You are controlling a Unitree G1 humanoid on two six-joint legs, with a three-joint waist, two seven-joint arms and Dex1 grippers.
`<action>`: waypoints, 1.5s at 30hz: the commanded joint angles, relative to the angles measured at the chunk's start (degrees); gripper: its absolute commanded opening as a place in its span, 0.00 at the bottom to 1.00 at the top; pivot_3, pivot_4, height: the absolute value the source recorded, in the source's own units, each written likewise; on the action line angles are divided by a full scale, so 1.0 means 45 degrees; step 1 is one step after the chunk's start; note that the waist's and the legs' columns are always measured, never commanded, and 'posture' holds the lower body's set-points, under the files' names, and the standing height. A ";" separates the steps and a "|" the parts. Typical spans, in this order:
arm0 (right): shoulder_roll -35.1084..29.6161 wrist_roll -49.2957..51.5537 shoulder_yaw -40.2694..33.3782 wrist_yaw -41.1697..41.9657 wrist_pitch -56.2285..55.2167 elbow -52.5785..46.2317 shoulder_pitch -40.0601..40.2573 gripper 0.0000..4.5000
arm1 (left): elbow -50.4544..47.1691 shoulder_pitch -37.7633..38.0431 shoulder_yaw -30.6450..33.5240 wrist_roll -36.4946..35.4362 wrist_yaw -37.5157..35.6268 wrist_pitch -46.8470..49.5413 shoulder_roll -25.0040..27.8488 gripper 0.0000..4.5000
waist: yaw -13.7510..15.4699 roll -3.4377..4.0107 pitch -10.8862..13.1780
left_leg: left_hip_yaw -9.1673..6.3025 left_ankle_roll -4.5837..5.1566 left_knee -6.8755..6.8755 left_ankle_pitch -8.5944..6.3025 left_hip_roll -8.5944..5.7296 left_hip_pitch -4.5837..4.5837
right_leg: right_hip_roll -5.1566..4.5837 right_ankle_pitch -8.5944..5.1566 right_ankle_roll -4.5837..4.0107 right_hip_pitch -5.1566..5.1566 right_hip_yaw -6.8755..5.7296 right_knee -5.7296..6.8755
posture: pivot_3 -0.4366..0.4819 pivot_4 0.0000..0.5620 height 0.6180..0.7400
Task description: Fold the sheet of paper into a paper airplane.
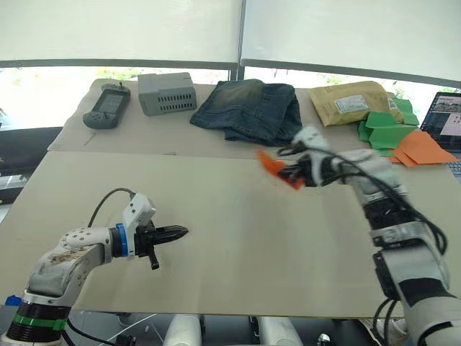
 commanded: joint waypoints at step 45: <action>-0.0670 0.4233 -0.3992 0.1078 -0.3044 -1.0869 0.8924 0.99 | -0.0259 -0.0202 0.0950 0.1879 0.3499 -0.2416 -0.1847 0.00 | 0.0168 0.0049 0.0025 | -0.0016 0.0012 0.0027 0.0005 -0.0010 0.0081 | -0.0020 0.0015 0.0097 0.0144 0.0016 -0.0049 | 0.48 0.27 0.82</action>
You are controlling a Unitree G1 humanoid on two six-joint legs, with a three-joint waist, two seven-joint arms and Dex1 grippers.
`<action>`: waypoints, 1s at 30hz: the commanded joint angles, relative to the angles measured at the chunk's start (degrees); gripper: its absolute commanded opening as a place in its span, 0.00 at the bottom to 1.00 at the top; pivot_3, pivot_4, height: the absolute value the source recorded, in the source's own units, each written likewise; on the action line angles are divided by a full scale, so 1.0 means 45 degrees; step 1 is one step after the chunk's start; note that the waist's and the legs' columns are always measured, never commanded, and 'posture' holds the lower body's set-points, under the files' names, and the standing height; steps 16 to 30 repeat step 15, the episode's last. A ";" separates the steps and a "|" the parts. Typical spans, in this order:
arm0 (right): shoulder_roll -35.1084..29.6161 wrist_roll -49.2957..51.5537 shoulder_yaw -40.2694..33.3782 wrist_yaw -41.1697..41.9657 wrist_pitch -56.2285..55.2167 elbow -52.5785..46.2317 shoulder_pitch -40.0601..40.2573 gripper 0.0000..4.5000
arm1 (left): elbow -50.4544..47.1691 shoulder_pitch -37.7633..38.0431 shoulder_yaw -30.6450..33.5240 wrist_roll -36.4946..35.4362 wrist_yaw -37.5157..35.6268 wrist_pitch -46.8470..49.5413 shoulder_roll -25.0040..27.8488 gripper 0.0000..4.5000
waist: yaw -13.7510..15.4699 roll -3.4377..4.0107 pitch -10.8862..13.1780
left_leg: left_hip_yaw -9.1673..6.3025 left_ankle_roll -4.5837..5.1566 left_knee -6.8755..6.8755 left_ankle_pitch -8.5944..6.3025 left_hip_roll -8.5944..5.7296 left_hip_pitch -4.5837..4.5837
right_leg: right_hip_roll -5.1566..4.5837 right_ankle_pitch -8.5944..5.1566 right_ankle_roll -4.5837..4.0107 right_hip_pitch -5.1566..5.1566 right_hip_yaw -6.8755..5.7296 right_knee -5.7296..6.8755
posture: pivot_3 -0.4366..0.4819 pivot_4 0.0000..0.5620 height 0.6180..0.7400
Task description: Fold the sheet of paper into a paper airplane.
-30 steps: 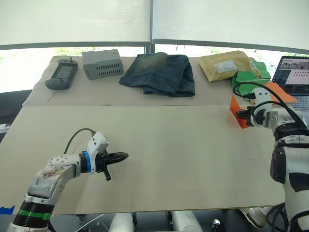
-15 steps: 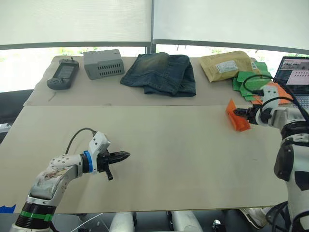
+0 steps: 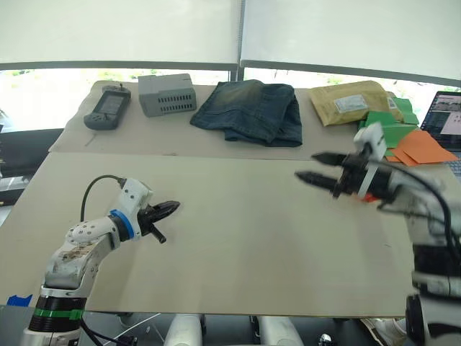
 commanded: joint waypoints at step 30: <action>0.1777 -0.1633 0.1010 -0.1882 -0.4330 -0.0451 0.3834 0.99 | -0.1451 0.1985 -0.0908 0.0789 0.0932 -0.1529 -0.1771 0.00 | 0.0027 0.0001 0.0005 | 0.0043 0.0021 0.0124 0.0011 0.0035 0.0092 | 0.0029 -0.0003 -0.0012 0.0097 0.0021 -0.0002 | 0.48 0.27 0.82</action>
